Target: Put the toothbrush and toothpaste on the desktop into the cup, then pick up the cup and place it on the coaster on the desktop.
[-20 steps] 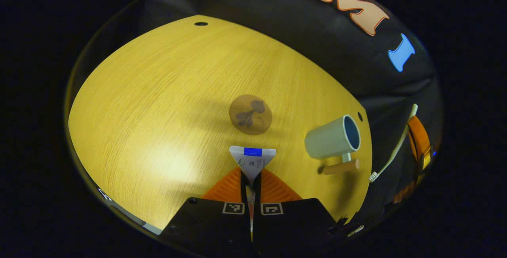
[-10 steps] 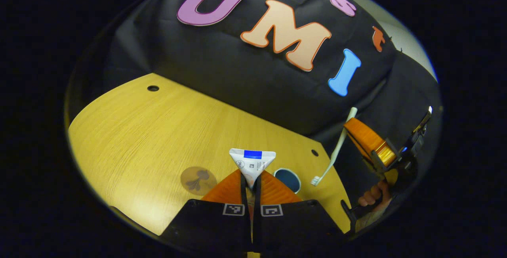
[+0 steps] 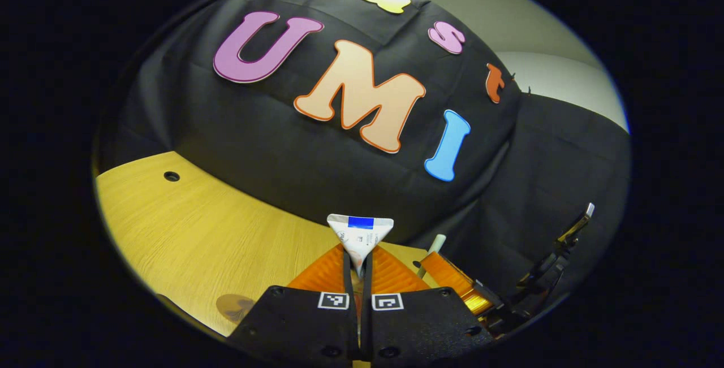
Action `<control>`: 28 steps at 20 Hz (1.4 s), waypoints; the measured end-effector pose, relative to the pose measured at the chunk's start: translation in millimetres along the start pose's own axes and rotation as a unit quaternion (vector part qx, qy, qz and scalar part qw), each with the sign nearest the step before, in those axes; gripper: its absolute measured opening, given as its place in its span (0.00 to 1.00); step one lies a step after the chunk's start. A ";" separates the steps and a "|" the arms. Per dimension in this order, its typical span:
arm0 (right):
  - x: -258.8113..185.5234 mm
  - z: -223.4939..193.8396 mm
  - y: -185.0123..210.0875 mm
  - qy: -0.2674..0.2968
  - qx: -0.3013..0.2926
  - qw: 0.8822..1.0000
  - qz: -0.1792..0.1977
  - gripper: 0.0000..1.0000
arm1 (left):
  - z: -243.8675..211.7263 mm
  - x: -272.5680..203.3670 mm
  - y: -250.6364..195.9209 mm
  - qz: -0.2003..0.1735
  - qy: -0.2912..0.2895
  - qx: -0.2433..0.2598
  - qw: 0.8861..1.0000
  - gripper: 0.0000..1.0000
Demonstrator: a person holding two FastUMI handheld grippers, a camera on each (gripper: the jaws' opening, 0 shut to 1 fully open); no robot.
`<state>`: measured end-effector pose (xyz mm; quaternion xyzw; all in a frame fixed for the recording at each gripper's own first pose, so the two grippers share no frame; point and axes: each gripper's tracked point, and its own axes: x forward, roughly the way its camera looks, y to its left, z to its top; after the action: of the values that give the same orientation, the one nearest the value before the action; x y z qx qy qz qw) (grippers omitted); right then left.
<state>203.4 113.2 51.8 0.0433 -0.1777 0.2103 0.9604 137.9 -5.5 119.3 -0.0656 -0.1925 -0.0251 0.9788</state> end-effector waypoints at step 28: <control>-149.6 22.3 -105.5 0.021 -0.096 0.976 -0.193 0.89 | -91.5 28.1 -49.3 -0.130 0.037 0.028 0.990 0.12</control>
<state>113.5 -44.3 17.9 -0.0199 -0.1652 0.0039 0.9861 194.4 -67.6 51.9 -0.0112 -0.1637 -0.1494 0.9751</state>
